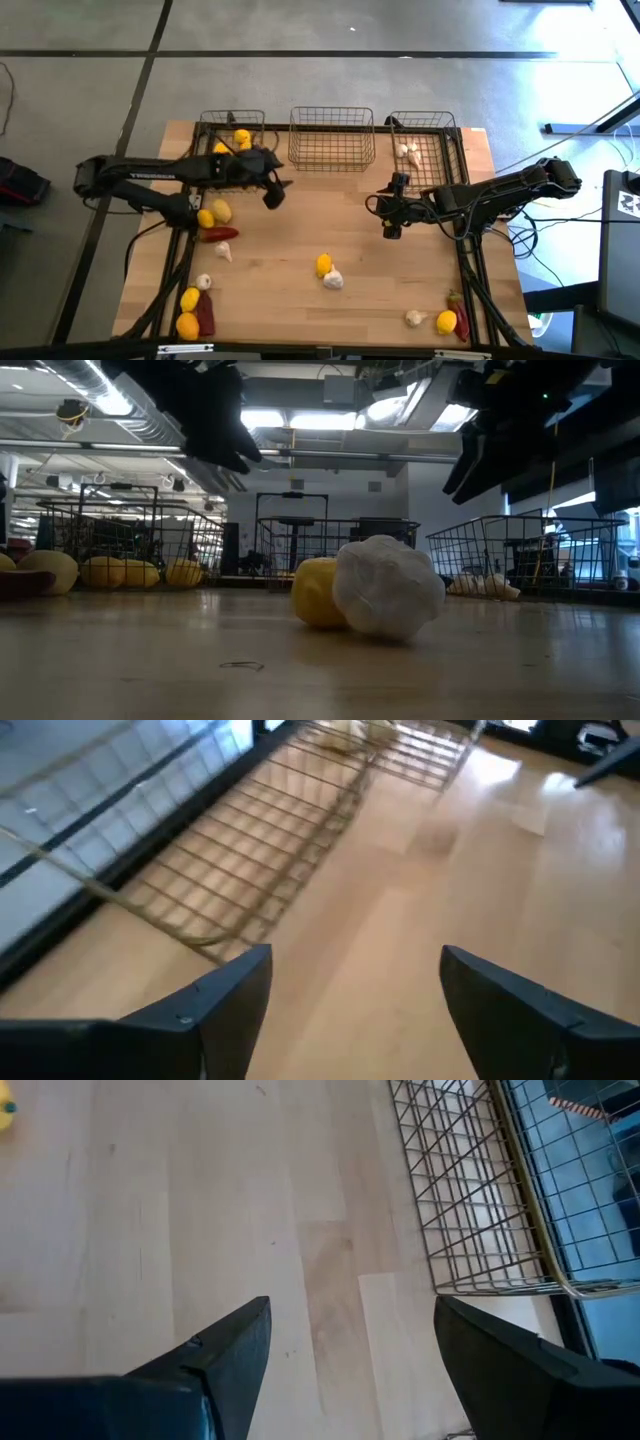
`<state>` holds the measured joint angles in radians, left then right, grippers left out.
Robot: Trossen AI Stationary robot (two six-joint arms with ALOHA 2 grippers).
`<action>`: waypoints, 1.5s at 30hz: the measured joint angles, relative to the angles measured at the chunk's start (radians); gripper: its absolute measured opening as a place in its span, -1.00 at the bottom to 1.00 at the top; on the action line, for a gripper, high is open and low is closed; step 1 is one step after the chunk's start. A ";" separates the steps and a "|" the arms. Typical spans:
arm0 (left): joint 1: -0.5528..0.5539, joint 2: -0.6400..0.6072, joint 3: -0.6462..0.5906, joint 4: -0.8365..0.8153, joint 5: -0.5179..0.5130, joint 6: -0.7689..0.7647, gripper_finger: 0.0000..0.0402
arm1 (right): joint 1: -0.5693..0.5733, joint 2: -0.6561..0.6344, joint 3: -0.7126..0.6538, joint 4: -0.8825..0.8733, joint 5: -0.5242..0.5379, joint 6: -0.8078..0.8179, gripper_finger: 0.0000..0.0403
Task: Sort produce into baskets
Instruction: Put the yellow lemon into the left gold wire basket
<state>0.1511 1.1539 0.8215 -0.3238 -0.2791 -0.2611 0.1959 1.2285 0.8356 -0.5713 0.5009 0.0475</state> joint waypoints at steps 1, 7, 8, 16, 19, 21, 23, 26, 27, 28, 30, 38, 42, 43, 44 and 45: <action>-0.022 0.019 0.000 0.019 -0.001 -0.004 0.41 | 0.000 0.000 0.000 0.000 -0.005 0.000 0.37; -0.155 0.141 0.000 0.132 0.000 0.054 0.41 | 0.000 0.000 0.000 0.000 -0.048 0.008 0.37; -0.175 0.162 0.000 0.161 0.000 0.062 0.41 | 0.000 0.000 0.000 0.000 -0.051 0.008 0.37; -0.318 0.326 0.000 0.379 0.094 0.080 0.41 | 0.000 0.000 0.000 -0.002 -0.077 0.008 0.37; -0.362 0.387 0.000 0.456 0.118 0.079 0.41 | 0.000 0.000 0.000 -0.001 -0.089 0.008 0.37; -0.384 0.426 -0.001 0.510 0.121 0.059 0.41 | 0.000 0.000 0.000 -0.001 -0.095 0.008 0.37; -0.402 0.465 0.000 0.567 0.121 0.027 0.41 | 0.000 0.000 0.000 -0.001 -0.095 0.008 0.37; -0.425 0.525 -0.001 0.640 0.121 -0.013 0.41 | 0.000 0.000 0.000 -0.001 -0.107 0.008 0.37; -0.433 0.544 -0.001 0.663 0.121 -0.023 0.41 | 0.000 0.000 0.000 -0.001 -0.110 0.008 0.37; -0.441 0.563 0.000 0.680 0.121 -0.028 0.41 | 0.000 0.000 0.000 -0.001 -0.111 0.008 0.37; -0.455 0.603 0.015 0.682 0.119 -0.030 0.41 | 0.000 0.000 0.000 -0.001 -0.111 0.008 0.37; -0.473 0.721 0.079 0.662 0.087 -0.058 0.41 | 0.000 0.000 0.000 0.002 -0.111 0.007 0.37; -0.473 0.720 0.081 0.582 0.079 -0.097 0.41 | 0.000 0.000 0.000 0.002 -0.110 0.000 0.37; -0.473 0.718 0.082 0.564 0.078 -0.106 0.41 | 0.000 0.000 0.000 0.002 -0.110 0.001 0.37; -0.474 0.716 0.082 0.553 0.076 -0.113 0.41 | 0.000 0.000 0.000 0.002 -0.110 0.002 0.37; -0.474 0.715 0.082 0.547 0.076 -0.117 0.41 | 0.000 0.000 0.000 0.002 -0.110 0.002 0.37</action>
<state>-0.3224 1.8689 0.9035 0.2235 -0.2028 -0.3781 0.1959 1.2285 0.8356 -0.5697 0.3904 0.0494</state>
